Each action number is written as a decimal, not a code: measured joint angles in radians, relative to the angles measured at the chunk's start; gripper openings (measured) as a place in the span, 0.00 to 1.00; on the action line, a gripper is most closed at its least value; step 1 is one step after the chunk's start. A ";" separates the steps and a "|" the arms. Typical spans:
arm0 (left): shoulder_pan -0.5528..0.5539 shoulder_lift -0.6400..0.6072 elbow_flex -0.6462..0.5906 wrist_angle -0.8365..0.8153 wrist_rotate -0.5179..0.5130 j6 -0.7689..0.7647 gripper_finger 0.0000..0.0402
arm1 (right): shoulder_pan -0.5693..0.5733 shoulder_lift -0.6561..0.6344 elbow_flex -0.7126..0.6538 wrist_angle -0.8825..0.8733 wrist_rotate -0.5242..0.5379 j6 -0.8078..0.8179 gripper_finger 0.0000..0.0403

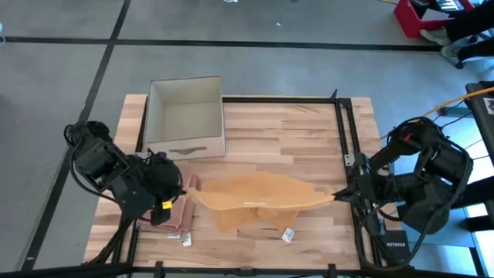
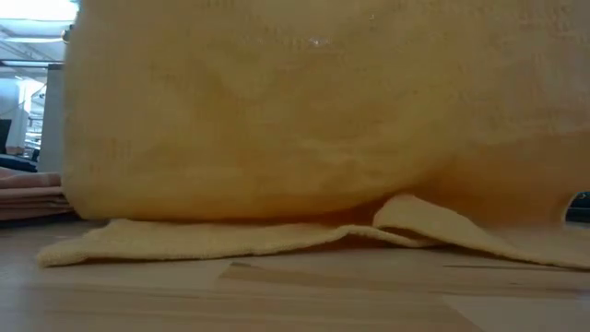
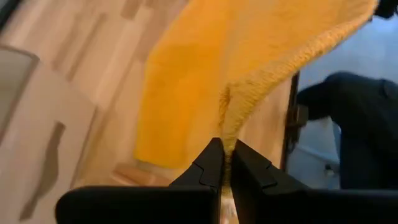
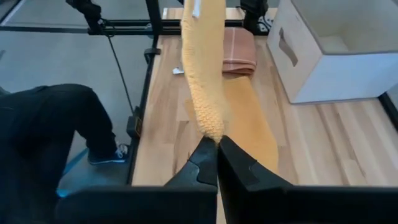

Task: Fold towel
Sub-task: Fold the yellow towel

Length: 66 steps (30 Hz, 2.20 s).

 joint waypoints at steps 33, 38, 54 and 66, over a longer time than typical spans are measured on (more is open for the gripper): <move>0.058 0.075 -0.088 0.009 -0.021 0.001 0.03 | 0.015 -0.001 -0.676 0.112 0.111 0.275 0.00; 0.073 0.155 -0.241 0.069 -0.021 0.001 0.03 | 0.000 0.000 -0.940 0.394 0.112 0.290 0.00; 0.084 0.299 -0.447 0.184 0.156 -0.004 0.03 | 0.001 0.000 -1.248 0.849 0.236 0.283 0.00; 0.107 0.299 -0.447 0.207 0.168 0.001 0.19 | 0.001 0.000 -1.249 0.873 0.237 0.281 0.00</move>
